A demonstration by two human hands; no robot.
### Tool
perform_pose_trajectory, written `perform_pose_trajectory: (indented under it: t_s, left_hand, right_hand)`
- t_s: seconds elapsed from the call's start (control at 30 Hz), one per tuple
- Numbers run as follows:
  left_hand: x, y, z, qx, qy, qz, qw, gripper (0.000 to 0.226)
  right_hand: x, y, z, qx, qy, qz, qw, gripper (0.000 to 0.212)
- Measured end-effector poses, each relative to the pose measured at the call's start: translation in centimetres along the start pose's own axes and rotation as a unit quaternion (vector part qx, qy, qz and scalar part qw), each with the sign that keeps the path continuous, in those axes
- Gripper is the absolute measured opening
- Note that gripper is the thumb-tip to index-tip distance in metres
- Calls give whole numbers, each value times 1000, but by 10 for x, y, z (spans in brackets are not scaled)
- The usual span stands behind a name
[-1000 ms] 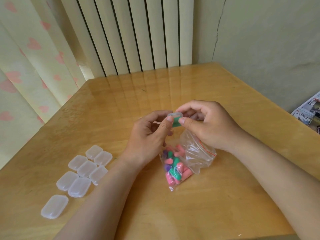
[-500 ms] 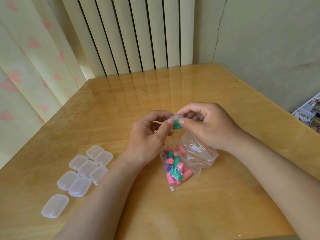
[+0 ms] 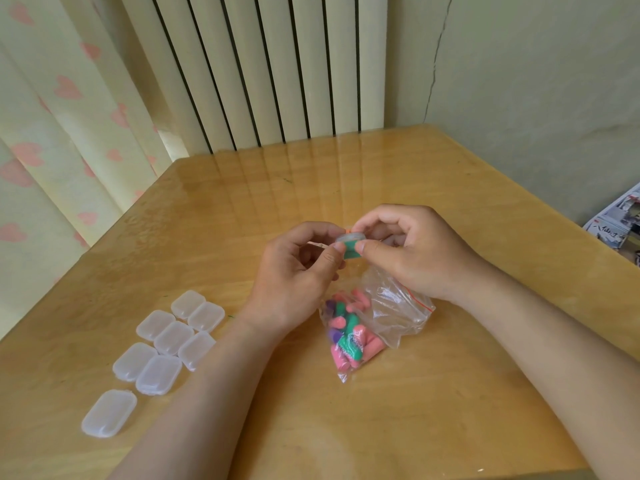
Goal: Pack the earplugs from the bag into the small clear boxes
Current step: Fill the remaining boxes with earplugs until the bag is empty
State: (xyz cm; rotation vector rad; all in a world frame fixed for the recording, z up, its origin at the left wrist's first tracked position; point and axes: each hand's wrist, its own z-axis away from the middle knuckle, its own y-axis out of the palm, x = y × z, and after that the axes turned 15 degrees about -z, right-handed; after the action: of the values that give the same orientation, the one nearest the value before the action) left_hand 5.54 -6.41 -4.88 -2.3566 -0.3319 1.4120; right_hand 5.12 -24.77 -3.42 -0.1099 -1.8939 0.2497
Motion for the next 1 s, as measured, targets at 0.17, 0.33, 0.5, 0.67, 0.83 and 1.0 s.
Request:
perform_pose_trajectory:
  t_s: [0.17, 0.33, 0.5, 0.67, 0.83, 1.0]
  left_hand:
    - [9, 3, 0, -4, 20, -49, 999, 18]
    - [11, -1, -3, -44, 19, -119, 992, 29]
    - [11, -2, -1, -40, 36, -175, 983, 30]
    - [14, -2, -2, -30, 77, -227, 970, 32]
    - [13, -4, -2, -18, 100, -255, 962, 35]
    - [11, -5, -3, -15, 106, -270, 957, 36]
  right_hand:
    - [3, -3, -1, -4, 37, -12, 999, 5]
    - [-4, -13, -7, -72, 68, 14, 995, 13]
    - [-13, -7, -7, -66, 90, 116, 987, 20]
    - [-18, -1, -8, -59, 80, 159, 982, 21]
    - [-22, 4, -11, -49, 59, 179, 981, 24]
    - [-26, 5, -13, -49, 52, 190, 979, 23]
